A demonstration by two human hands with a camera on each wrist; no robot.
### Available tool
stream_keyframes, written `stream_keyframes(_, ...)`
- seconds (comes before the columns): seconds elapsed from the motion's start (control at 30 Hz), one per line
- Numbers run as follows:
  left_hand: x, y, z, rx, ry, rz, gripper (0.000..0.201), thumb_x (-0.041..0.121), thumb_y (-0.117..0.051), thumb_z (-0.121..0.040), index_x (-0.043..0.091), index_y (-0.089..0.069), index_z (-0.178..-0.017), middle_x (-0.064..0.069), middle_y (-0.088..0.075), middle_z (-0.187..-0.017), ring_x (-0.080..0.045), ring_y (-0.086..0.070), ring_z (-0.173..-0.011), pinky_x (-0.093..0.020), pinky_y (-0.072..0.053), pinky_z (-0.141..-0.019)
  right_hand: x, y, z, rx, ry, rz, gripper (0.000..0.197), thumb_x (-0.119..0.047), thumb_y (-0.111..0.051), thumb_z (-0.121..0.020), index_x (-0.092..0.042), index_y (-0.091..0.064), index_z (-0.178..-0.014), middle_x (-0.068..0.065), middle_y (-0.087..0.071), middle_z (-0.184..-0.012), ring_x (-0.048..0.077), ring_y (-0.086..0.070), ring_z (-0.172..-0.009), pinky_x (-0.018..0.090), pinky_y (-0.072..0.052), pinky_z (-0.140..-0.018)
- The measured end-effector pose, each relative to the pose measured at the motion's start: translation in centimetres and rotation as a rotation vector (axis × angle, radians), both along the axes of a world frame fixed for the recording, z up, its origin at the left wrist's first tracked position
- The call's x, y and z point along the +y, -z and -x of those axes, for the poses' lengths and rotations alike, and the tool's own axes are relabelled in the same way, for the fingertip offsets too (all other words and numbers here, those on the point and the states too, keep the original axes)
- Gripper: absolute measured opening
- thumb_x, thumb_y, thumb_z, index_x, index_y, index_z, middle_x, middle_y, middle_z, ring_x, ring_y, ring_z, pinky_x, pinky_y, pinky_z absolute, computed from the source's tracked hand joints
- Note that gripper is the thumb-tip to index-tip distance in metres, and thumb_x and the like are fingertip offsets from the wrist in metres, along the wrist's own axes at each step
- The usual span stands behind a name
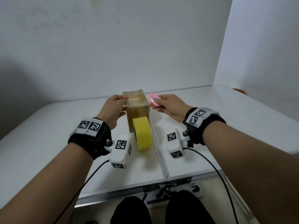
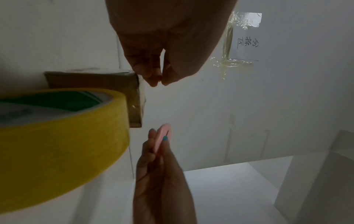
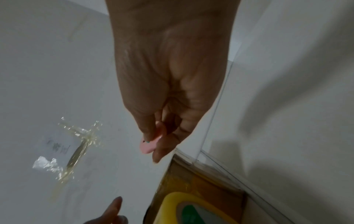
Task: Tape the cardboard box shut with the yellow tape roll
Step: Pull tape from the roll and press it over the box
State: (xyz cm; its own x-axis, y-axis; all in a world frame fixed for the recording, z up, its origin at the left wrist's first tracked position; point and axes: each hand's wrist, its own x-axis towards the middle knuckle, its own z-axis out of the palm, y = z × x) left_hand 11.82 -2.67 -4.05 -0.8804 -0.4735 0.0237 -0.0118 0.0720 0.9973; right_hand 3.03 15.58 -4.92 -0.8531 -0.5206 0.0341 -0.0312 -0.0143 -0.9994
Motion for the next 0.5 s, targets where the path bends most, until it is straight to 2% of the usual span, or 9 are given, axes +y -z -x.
stream_keyframes(0.1, 0.4, 1.5, -0.8, -0.056, -0.008, 0.031, 0.009, 0.012, -0.049, -0.095, 0.014, -0.055, -0.101, -0.002, -0.060, -0.090, -0.014, -0.054, -0.070, -0.023, -0.041, -0.061, -0.8, -0.5, -0.2, 0.156, -0.036, -0.179, 0.032, -0.012, -0.053, -0.095, 0.005, -0.059, -0.121, 0.006, -0.068, -0.085, 0.008, -0.059, -0.071, 0.010, -0.048, -0.060)
stream_keyframes(0.2, 1.1, 2.7, -1.2, -0.138, 0.030, 0.038, 0.009, 0.021, -0.051, -0.096, 0.013, -0.051, -0.102, -0.001, -0.060, -0.089, -0.014, -0.056, -0.075, -0.023, -0.042, -0.062, -1.4, -0.3, -0.1, 0.304, -0.017, -0.320, 0.031, -0.018, -0.058, -0.092, 0.005, -0.064, -0.112, 0.007, -0.069, -0.084, 0.006, -0.056, -0.066, 0.014, -0.044, -0.061)
stream_keyframes(0.3, 1.3, 3.4, -1.4, -0.201, 0.067, 0.050, 0.027, 0.036, -0.058, -0.093, 0.014, -0.048, -0.104, -0.002, -0.061, -0.095, -0.015, -0.057, -0.082, -0.024, -0.045, -0.067, -1.7, -0.1, -0.3, 0.452, -0.030, -0.477, 0.030, -0.024, -0.057, -0.091, 0.001, -0.065, -0.106, 0.007, -0.070, -0.088, 0.008, -0.058, -0.068, 0.019, -0.042, -0.066)
stream_keyframes(0.4, 1.2, 3.6, -1.9, -0.243, 0.125, 0.050, 0.040, 0.046, -0.065, -0.086, 0.015, -0.048, -0.105, -0.004, -0.061, -0.102, -0.017, -0.058, -0.088, -0.025, -0.049, -0.069, -1.7, -0.3, -0.5, 0.617, -0.035, -0.655, 0.032, -0.028, -0.052, -0.093, 0.000, -0.063, -0.105, 0.008, -0.066, -0.088, 0.019, -0.054, -0.079, 0.025, -0.037, -0.066)
stream_keyframes(0.5, 1.0, 3.7, -2.0, -0.260, 0.201, -0.018, 0.043, 0.042, -0.071, -0.082, 0.016, -0.046, -0.105, -0.008, -0.066, -0.110, -0.020, -0.062, -0.093, -0.033, -0.056, -0.085, -1.9, -0.7, -0.6, 0.702, -0.040, -0.696, 0.027, -0.030, -0.049, -0.096, -0.006, -0.061, -0.098, 0.003, -0.055, -0.085, 0.020, -0.047, -0.080, 0.024, -0.032, -0.061)
